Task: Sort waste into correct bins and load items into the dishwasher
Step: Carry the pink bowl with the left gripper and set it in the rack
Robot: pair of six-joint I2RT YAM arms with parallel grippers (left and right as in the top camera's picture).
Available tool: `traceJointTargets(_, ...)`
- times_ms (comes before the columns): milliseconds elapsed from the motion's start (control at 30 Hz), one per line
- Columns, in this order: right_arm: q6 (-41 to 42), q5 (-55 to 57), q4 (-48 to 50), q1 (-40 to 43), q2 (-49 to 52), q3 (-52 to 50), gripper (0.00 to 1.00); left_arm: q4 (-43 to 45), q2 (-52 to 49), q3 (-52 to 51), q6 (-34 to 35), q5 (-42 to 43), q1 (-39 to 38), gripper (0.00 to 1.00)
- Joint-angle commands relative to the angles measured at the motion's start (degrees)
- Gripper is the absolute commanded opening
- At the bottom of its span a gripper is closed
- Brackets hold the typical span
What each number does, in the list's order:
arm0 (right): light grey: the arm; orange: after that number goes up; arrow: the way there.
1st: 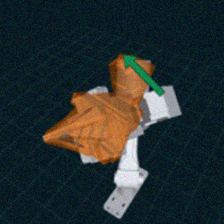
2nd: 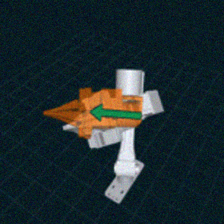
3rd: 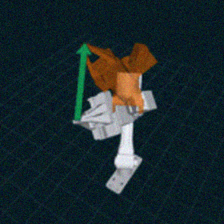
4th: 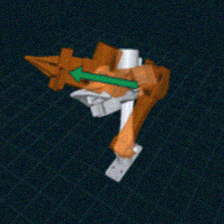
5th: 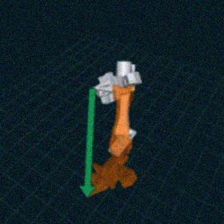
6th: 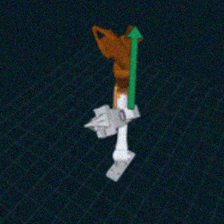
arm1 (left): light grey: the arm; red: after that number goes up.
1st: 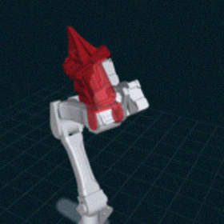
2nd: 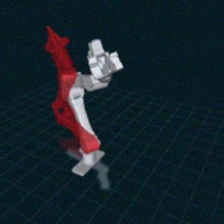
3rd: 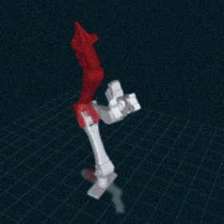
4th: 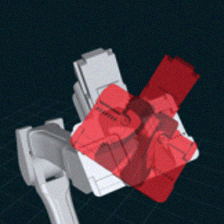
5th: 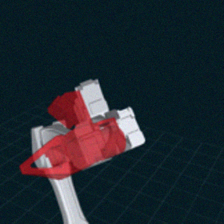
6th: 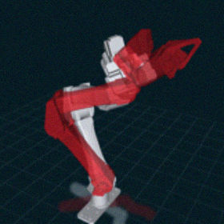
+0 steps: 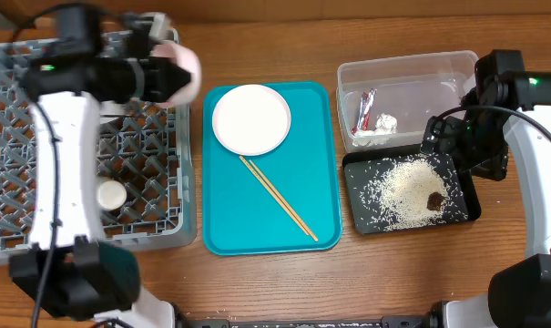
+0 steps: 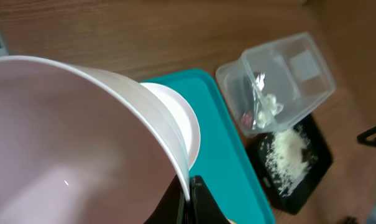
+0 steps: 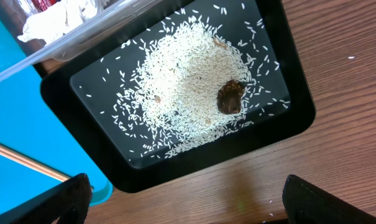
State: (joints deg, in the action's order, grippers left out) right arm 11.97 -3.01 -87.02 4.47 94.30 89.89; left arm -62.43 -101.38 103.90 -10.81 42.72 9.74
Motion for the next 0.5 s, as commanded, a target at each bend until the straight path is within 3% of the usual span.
traceJointTargets(0,0.0,-0.3,0.2,0.2,-0.4,0.2,1.0,-0.2,-4.3,0.1,-5.5,17.6,6.9,0.04)
traceJointTargets(200,0.0,-0.3,0.2,0.2,-0.4,0.2,1.0,1.8,-12.2,0.1,-6.9,30.3,13.0,0.04)
traceJointTargets(467,0.0,-0.3,0.1,0.2,-0.4,0.2,1.0,4.4,-20.3,0.1,-6.8,33.5,17.8,0.04)
